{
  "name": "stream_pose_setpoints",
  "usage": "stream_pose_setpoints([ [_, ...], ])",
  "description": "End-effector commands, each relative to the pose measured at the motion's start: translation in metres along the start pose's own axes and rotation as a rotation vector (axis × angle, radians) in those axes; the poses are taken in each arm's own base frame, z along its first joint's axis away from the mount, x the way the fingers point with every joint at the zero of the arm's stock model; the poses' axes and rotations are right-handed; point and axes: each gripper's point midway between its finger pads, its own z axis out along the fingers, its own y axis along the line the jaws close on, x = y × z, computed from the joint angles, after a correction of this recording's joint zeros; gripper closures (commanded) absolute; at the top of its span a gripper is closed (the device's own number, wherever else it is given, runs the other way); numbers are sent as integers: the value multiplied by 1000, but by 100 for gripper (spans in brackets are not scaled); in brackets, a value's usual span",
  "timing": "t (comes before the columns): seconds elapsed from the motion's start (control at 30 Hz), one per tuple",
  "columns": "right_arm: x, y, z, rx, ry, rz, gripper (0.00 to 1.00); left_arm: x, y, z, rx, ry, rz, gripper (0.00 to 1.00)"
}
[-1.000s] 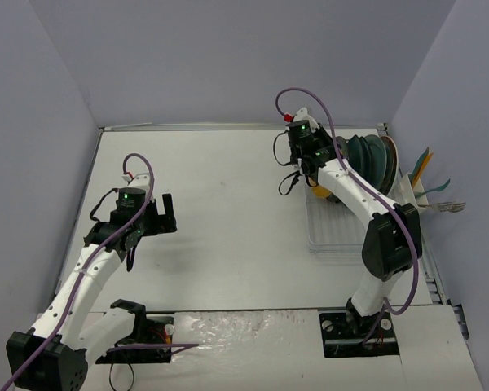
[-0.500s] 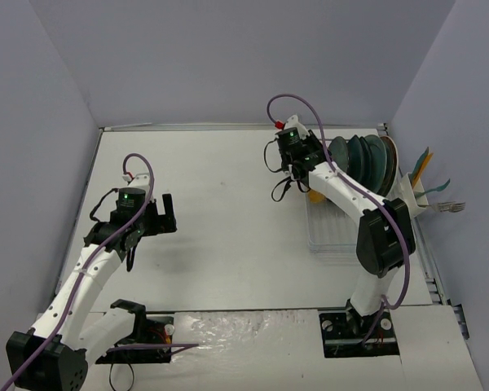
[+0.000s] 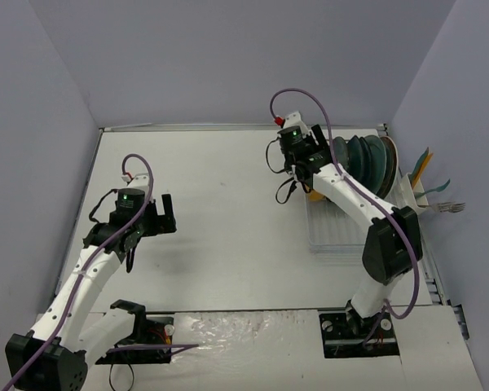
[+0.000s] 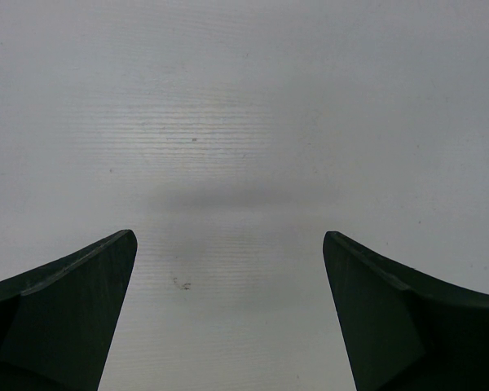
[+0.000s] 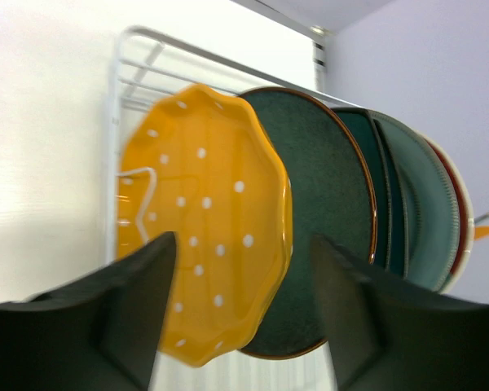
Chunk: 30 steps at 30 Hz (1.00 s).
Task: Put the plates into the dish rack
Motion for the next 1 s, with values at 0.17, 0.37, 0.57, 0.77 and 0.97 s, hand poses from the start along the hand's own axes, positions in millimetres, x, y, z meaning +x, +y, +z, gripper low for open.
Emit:
stream_pose_setpoints([
  [0.17, -76, -90, -127, -215, -391, 466, 4, -49, 5, -46, -40, -146, 17, 3],
  [0.37, -49, -136, -186, -250, -504, 593, 0, -78, 8, -98, -55, -248, 5, 3],
  [0.57, 1, -172, -230, -233, -582, 684, 0, -82, 21, -132, -109, -298, 6, 3],
  [0.77, 43, -183, -265, -292, -673, 727, 0, -64, 31, -150, -129, -302, -19, 3],
  [0.97, 76, -193, -272, -266, -661, 882, 0, -45, 40, -162, -149, -299, -41, 3],
])
